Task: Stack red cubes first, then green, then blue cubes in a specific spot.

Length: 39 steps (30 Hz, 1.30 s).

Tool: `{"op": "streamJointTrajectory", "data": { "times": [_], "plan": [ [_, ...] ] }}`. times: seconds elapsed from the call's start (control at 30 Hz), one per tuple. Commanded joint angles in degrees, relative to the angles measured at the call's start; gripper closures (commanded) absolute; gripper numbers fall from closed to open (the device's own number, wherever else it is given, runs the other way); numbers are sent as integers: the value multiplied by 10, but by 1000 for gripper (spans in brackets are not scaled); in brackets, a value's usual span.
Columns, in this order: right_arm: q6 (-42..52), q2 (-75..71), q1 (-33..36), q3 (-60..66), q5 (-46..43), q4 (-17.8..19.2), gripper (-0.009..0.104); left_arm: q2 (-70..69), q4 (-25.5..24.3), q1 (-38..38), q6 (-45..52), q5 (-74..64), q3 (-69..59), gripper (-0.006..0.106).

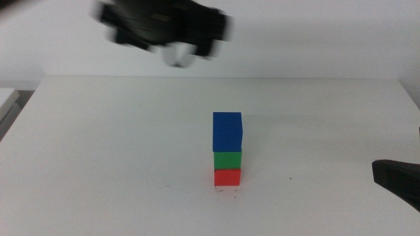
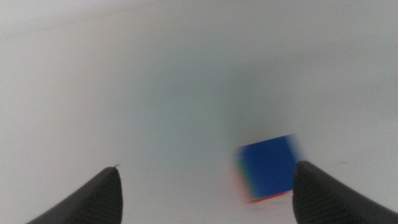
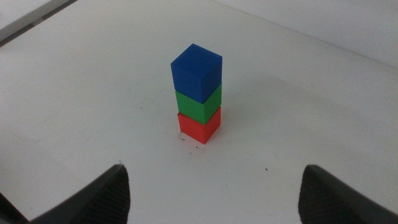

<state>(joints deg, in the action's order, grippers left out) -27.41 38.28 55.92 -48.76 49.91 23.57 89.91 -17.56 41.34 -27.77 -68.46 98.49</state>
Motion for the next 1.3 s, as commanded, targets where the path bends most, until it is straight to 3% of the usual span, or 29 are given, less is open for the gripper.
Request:
{"op": "streamJointTrajectory", "data": {
  "times": [0.0,0.17,0.33,0.47,0.7,1.27],
  "plan": [
    [3,-2,1,3,-4,3,2,-59,-23,-27,56,-15,-49,7],
    [3,-2,1,3,-4,2,2,-186,0,-129,155,14,-180,7],
    [3,-2,1,3,-4,2,2,-328,131,-271,320,257,-371,7],
    [3,-2,1,3,-4,2,2,-426,217,-359,354,357,-501,7],
    [3,-2,1,3,-4,2,2,-553,233,-398,354,366,-596,7],
    [3,-2,1,3,-4,2,2,-663,232,-398,354,362,-597,7]
  ]
}}
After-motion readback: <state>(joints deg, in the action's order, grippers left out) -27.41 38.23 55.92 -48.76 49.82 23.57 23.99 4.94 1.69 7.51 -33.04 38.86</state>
